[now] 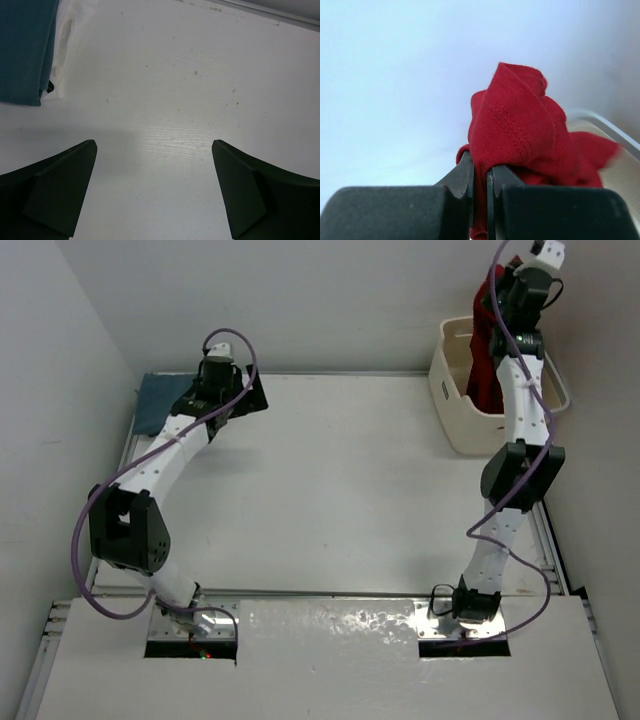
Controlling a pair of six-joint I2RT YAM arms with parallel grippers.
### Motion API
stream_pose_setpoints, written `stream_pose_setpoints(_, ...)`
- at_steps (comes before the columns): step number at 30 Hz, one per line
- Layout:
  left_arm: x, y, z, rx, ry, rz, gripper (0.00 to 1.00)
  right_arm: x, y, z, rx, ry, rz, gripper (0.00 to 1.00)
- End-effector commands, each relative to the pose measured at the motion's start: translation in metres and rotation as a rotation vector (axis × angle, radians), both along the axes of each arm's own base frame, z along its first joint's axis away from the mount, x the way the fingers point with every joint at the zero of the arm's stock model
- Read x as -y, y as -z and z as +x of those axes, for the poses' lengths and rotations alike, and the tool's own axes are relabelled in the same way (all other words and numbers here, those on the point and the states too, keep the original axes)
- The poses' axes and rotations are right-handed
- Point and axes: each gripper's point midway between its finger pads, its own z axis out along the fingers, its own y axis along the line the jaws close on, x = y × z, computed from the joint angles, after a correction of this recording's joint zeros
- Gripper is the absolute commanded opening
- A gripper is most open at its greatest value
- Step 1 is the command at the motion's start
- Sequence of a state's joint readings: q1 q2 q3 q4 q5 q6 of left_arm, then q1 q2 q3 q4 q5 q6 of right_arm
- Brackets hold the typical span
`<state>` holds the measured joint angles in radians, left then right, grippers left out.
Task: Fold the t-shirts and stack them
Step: Grab crumpled tshirt from bin with the right arm, then move the tshirt to the center of the board
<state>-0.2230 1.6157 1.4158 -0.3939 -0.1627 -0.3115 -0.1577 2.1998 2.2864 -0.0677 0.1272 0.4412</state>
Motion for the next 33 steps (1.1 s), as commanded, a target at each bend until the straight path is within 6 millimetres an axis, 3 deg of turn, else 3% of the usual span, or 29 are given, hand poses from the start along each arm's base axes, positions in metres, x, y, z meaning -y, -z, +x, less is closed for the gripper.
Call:
stream_pose_setpoints(1,0.002,-0.035,0.0,0.119,0.011,-0.028,1.0,-0.083,-0.106,-0.035,0.185,-0.247,-0.085,0.0)
stream_pose_setpoints(2,0.0,-0.036,-0.001,0.122,0.002,-0.029,1.0,-0.109,-0.115,-0.046,0.194,-0.338,-0.106,0.0)
stream_pose_setpoints(3,-0.001,-0.033,-0.004,0.117,0.001,-0.027,1.0,-0.13,-0.141,-0.07,0.234,-0.4,-0.133,0.0)
stream_pose_setpoints(4,-0.003,-0.037,-0.007,0.126,-0.006,-0.027,1.0,-0.171,-0.133,-0.079,0.214,-0.501,-0.152,0.0)
stream_pose_setpoints(6,-0.011,-0.037,-0.011,0.13,-0.043,-0.018,1.0,-0.215,-0.13,-0.101,0.189,-0.618,-0.231,0.0)
stream_pose_setpoints(7,-0.015,-0.041,-0.014,0.14,-0.06,-0.019,1.0,-0.247,-0.138,-0.12,0.203,-0.686,-0.254,0.0)
stream_pose_setpoints(10,-0.028,-0.041,-0.021,0.136,-0.105,-0.036,1.0,-0.302,-0.153,-0.159,0.246,-0.92,-0.21,0.0)
stream_pose_setpoints(11,-0.033,-0.036,-0.023,0.12,-0.116,-0.052,1.0,-0.318,-0.159,-0.176,0.27,-1.038,-0.196,0.0)
stream_pose_setpoints(14,-0.039,-0.034,-0.032,0.111,-0.133,-0.09,1.0,-0.337,-0.184,-0.212,0.353,-1.194,-0.143,0.0)
stream_pose_setpoints(17,-0.049,-0.025,-0.044,0.093,-0.16,-0.107,1.0,-0.346,-0.178,-0.238,0.376,-1.312,-0.109,0.0)
stream_pose_setpoints(18,-0.05,-0.028,-0.049,0.102,-0.164,-0.113,1.0,-0.346,-0.161,-0.232,0.33,-1.299,-0.081,0.0)
stream_pose_setpoints(21,-0.056,-0.022,-0.059,0.078,-0.203,-0.119,1.0,-0.337,-0.134,-0.225,0.252,-1.24,-0.087,0.0)
stream_pose_setpoints(23,-0.062,-0.022,-0.07,0.075,-0.237,-0.116,1.0,-0.32,-0.066,-0.203,0.111,-1.133,-0.062,0.0)
stream_pose_setpoints(26,-0.069,-0.014,-0.078,0.047,-0.277,-0.106,1.0,-0.283,-0.001,-0.18,0.002,-0.947,-0.06,0.0)
stream_pose_setpoints(27,-0.069,-0.009,-0.081,0.029,-0.283,-0.109,1.0,-0.26,0.053,-0.175,-0.109,-0.886,-0.02,0.05)
stream_pose_setpoints(28,-0.066,-0.005,-0.083,0.011,-0.274,-0.12,1.0,-0.248,0.08,-0.173,-0.167,-0.854,0.015,0.31)
stream_pose_setpoints(29,-0.065,0.001,-0.086,-0.009,-0.274,-0.125,1.0,-0.23,0.111,-0.17,-0.239,-0.814,0.062,0.49)
stream_pose_setpoints(30,-0.065,0.005,-0.088,-0.021,-0.277,-0.13,1.0,-0.225,0.138,-0.175,-0.311,-0.798,0.095,0.58)
stream_pose_setpoints(31,-0.063,0.009,-0.09,-0.035,-0.278,-0.14,1.0,-0.222,0.15,-0.177,-0.347,-0.795,0.079,0.81)
stream_pose_setpoints(32,-0.064,0.018,-0.095,-0.066,-0.289,-0.139,1.0,-0.217,0.171,-0.186,-0.441,-0.778,0.065,0.97)
stream_pose_setpoints(33,-0.06,0.024,-0.098,-0.091,-0.281,-0.156,1.0,-0.219,0.175,-0.191,-0.467,-0.785,0.001,0.99)
